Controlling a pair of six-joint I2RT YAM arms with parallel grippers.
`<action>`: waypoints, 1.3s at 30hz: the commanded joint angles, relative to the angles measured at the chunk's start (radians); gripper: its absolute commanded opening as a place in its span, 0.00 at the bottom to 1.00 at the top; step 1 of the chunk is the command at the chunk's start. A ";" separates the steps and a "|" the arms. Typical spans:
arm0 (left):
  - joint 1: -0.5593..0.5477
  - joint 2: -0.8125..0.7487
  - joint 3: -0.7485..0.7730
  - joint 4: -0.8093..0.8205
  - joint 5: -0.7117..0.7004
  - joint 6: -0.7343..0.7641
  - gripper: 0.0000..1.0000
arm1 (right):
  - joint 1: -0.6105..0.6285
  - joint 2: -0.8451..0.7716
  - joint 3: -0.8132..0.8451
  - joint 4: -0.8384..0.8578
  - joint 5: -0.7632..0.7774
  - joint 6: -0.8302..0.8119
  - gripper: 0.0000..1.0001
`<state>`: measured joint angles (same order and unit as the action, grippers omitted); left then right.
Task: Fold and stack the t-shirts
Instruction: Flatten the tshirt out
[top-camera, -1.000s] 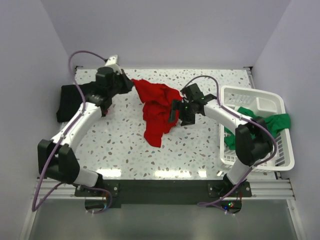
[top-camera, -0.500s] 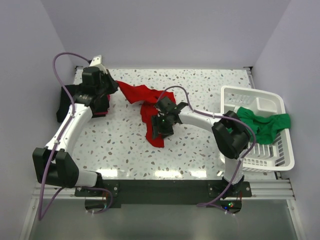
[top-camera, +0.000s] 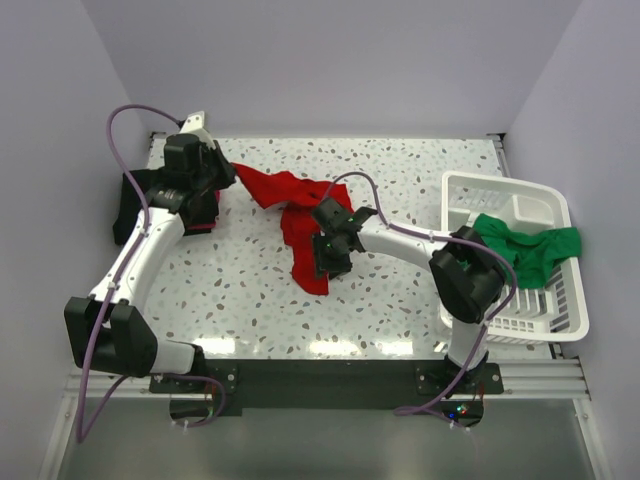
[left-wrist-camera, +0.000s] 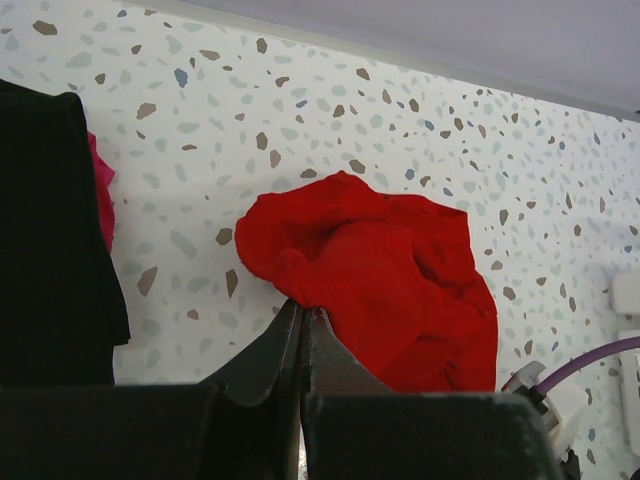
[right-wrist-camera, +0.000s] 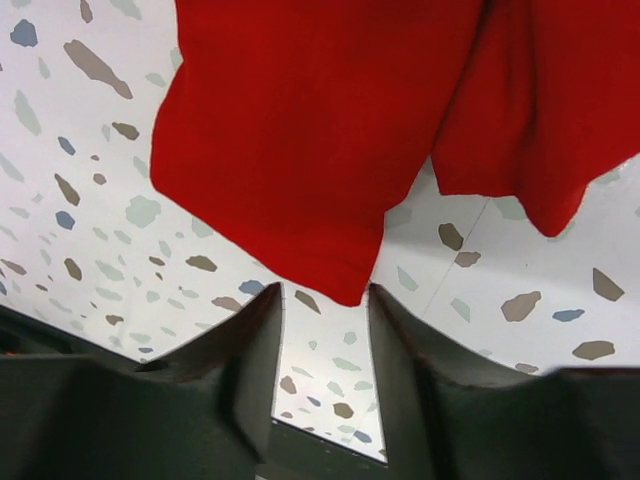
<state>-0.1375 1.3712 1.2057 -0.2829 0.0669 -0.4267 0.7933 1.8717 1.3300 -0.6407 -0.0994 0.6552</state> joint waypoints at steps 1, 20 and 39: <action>0.004 -0.026 -0.001 0.024 0.016 0.006 0.00 | 0.007 -0.011 -0.005 -0.019 0.012 0.014 0.39; 0.009 -0.023 0.006 0.019 -0.009 0.013 0.00 | 0.007 0.072 0.011 -0.054 0.001 -0.014 0.28; 0.041 0.003 0.015 0.010 -0.023 0.014 0.00 | -0.014 0.119 0.066 -0.143 0.047 -0.094 0.00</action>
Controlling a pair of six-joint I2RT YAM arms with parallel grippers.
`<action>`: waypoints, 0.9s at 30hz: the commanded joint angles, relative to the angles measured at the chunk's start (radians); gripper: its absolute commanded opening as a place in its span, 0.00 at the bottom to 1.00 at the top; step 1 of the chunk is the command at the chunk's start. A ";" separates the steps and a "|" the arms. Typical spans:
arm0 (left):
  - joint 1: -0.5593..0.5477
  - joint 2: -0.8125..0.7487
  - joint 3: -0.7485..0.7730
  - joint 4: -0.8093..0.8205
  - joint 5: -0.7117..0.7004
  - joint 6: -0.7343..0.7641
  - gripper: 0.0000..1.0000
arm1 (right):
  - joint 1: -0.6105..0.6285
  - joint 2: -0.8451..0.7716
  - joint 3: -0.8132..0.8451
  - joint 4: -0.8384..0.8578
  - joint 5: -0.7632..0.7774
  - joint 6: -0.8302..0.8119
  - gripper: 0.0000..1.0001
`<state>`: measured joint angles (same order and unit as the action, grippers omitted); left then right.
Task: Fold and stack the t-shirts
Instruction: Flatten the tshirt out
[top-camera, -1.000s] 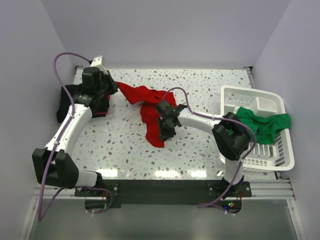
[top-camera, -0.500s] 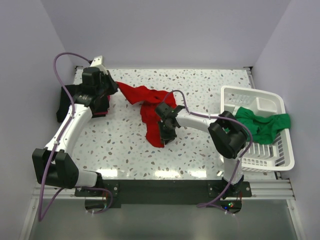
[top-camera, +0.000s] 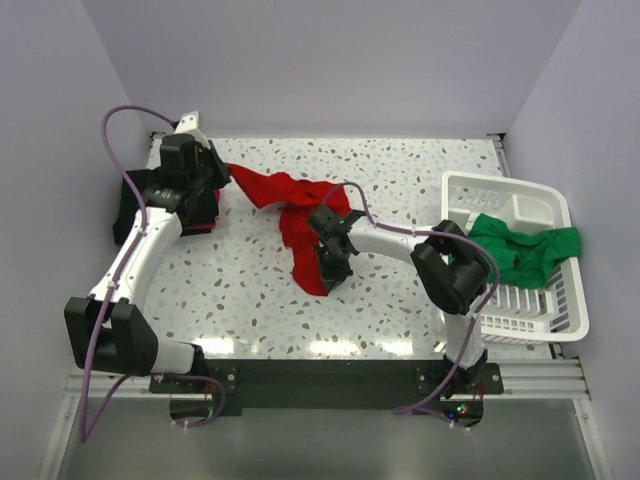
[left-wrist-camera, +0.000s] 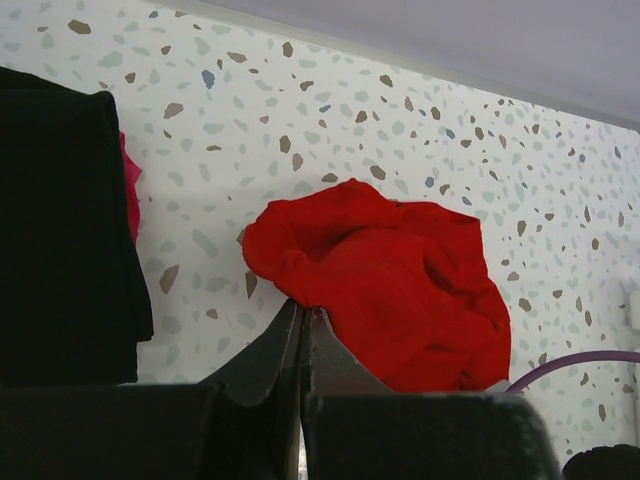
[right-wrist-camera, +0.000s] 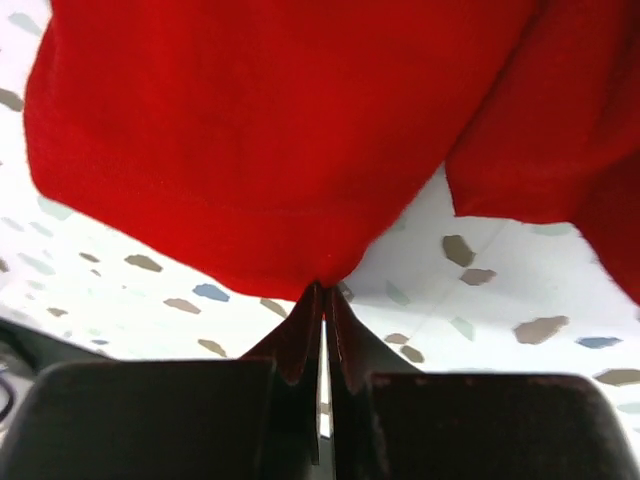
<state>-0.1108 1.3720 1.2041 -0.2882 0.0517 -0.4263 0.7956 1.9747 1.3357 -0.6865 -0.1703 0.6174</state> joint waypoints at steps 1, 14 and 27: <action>0.016 0.010 0.021 0.014 -0.004 0.012 0.00 | -0.033 -0.008 0.075 -0.155 0.141 -0.061 0.00; 0.148 0.225 0.504 0.067 0.023 -0.067 0.00 | -0.417 -0.056 0.829 -0.562 0.446 -0.284 0.00; 0.258 -0.008 0.471 0.207 0.024 -0.181 0.00 | -0.446 -0.453 0.730 -0.168 0.595 -0.333 0.00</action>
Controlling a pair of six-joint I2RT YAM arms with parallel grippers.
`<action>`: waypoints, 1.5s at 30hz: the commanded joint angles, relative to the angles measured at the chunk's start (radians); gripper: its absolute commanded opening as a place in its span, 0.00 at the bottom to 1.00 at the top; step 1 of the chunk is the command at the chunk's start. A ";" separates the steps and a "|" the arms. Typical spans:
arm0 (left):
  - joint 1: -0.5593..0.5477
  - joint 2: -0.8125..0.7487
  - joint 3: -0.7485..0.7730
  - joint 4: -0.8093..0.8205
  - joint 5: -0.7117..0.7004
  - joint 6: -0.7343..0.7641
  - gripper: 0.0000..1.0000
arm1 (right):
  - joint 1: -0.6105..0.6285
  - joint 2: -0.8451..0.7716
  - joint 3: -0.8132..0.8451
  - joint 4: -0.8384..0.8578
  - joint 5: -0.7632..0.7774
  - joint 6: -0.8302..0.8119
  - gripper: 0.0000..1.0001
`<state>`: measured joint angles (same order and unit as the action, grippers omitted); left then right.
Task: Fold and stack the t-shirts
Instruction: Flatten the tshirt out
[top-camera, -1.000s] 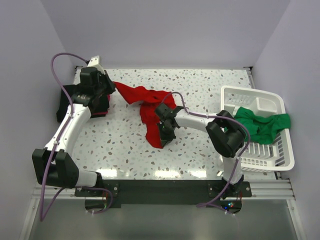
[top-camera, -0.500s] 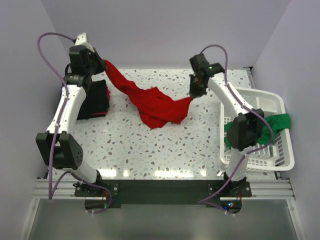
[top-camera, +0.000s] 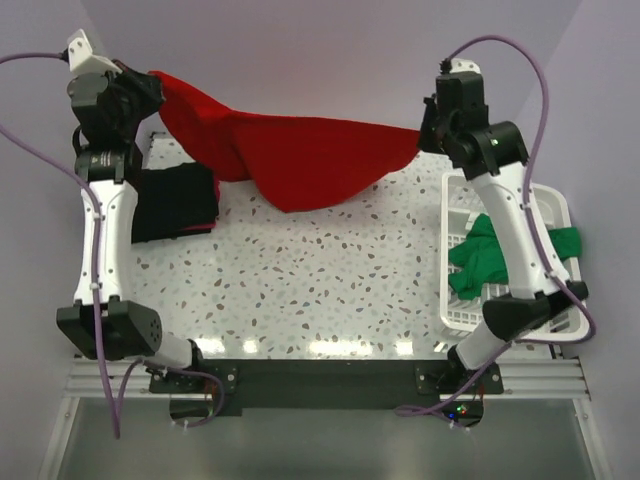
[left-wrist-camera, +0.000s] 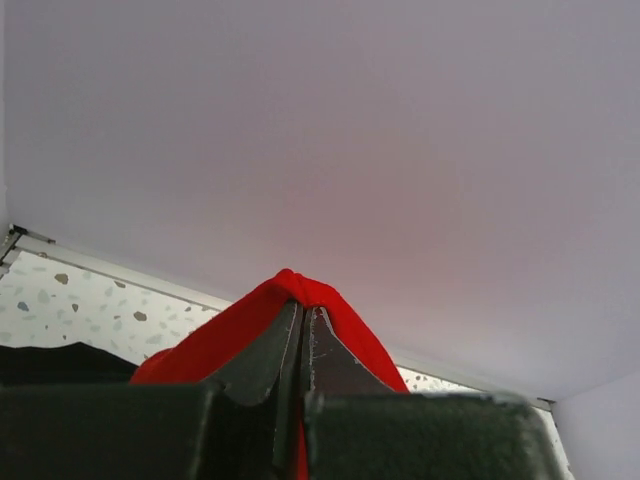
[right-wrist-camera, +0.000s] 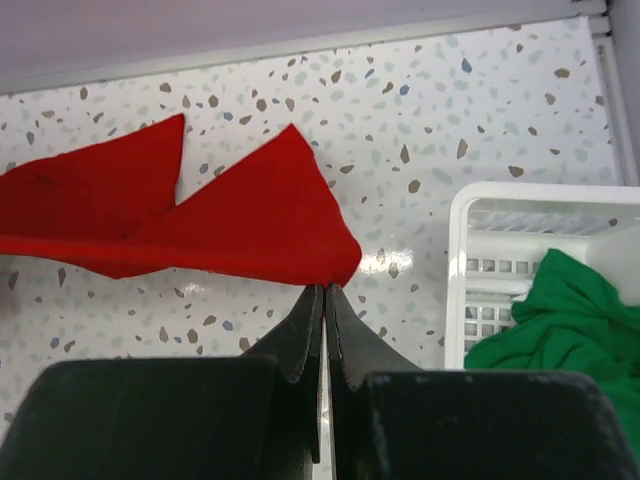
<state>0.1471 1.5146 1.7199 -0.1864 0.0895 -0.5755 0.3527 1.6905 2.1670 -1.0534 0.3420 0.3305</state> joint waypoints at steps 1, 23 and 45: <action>-0.001 -0.184 -0.066 0.107 -0.031 -0.026 0.00 | -0.001 -0.248 -0.134 0.275 0.106 -0.056 0.00; -0.003 -0.098 -0.019 0.018 0.220 0.017 0.00 | -0.015 -0.167 -0.141 0.409 0.276 -0.246 0.00; -0.001 -0.309 0.034 0.002 0.073 0.074 0.00 | -0.029 -0.355 -0.248 0.532 0.229 -0.171 0.00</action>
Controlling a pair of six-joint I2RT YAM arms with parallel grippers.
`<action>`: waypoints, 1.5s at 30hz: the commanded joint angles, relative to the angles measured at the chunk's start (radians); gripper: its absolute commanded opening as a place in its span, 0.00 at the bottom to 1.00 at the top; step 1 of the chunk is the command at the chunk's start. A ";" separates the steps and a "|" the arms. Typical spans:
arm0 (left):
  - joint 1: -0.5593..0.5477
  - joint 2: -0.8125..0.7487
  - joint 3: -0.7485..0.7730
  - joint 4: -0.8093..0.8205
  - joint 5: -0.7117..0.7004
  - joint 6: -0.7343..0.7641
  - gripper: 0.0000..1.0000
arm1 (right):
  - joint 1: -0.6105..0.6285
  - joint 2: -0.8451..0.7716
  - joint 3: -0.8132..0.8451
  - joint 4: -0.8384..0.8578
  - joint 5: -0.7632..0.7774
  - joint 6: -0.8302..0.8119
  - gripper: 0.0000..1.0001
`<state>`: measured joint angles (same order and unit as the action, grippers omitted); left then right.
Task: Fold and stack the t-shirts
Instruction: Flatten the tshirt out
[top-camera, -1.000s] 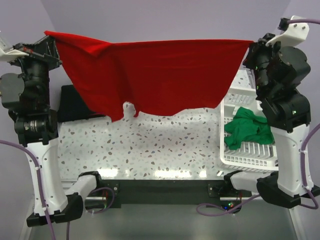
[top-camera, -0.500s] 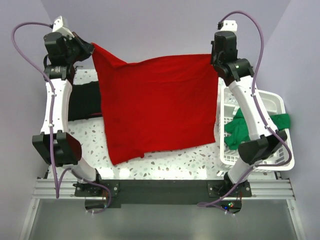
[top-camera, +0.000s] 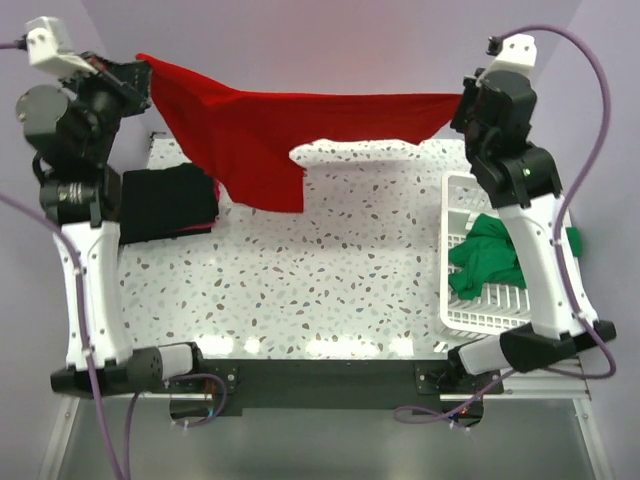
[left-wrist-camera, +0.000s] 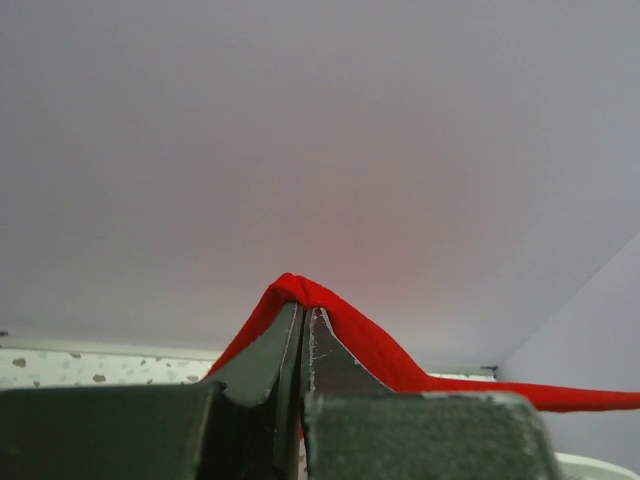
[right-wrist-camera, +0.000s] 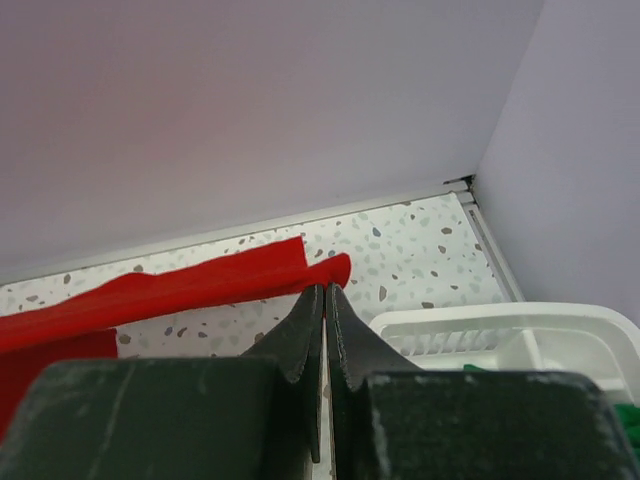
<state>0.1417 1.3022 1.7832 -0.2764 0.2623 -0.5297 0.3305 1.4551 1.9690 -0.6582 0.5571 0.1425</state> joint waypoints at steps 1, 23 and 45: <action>0.004 -0.140 -0.033 0.089 -0.112 0.036 0.00 | -0.007 -0.139 -0.079 0.140 0.010 0.017 0.00; 0.004 0.069 -0.094 0.133 0.158 0.125 0.00 | -0.031 -0.020 -0.200 0.175 0.026 -0.041 0.00; -0.184 0.427 -0.185 -0.013 0.094 0.185 0.87 | -0.162 0.633 0.200 0.046 -0.375 -0.011 0.99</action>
<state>0.0196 1.8576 1.6714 -0.2852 0.4103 -0.3698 0.1429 2.2459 2.2196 -0.6575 0.2680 0.1341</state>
